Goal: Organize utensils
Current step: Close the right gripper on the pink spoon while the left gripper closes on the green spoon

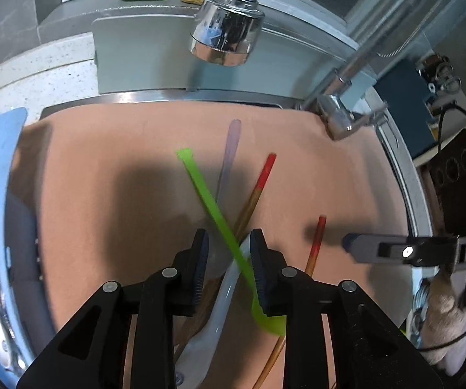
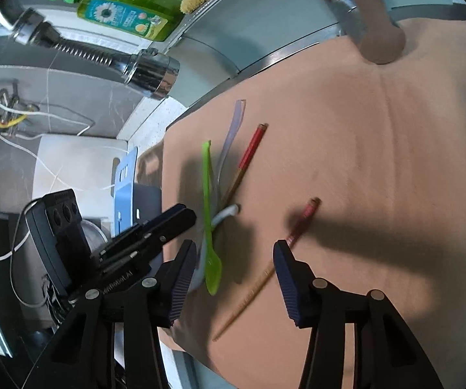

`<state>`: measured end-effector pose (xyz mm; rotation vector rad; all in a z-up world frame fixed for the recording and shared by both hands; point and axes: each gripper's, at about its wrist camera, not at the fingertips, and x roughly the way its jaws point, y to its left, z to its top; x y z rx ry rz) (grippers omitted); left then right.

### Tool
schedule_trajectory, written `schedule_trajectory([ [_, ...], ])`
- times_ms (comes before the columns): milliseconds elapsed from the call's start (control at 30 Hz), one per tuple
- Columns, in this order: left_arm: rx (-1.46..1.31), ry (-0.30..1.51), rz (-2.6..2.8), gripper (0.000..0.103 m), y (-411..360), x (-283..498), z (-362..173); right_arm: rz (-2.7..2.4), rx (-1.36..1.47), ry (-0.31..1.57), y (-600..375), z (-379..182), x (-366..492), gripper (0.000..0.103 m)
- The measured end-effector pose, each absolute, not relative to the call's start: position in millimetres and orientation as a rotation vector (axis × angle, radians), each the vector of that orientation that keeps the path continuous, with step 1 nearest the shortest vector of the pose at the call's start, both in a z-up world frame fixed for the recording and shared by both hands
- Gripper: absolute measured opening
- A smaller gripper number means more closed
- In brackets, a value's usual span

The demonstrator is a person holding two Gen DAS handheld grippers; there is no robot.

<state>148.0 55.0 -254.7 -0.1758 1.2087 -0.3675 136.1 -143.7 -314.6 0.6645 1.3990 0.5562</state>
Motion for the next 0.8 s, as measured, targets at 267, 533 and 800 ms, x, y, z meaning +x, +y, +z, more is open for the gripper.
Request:
schedule_trajectory([
  [267,-0.014,1.257,-0.324,0.025,47.6,167.2,-271.9,0.526,0.674,1.424,-128.3,-322.7,150.7,0.045],
  [533,0.047,1.273,-0.293,0.025,76.6,167.5,-271.8,0.517,0.674,1.405,-118.1,-321.1,158.5,0.043],
  [800,0.012,1.235,-0.282,0.025,91.2,156.7,-267.2,0.519,0.606,1.381,-82.7,-321.1,172.4,0.037],
])
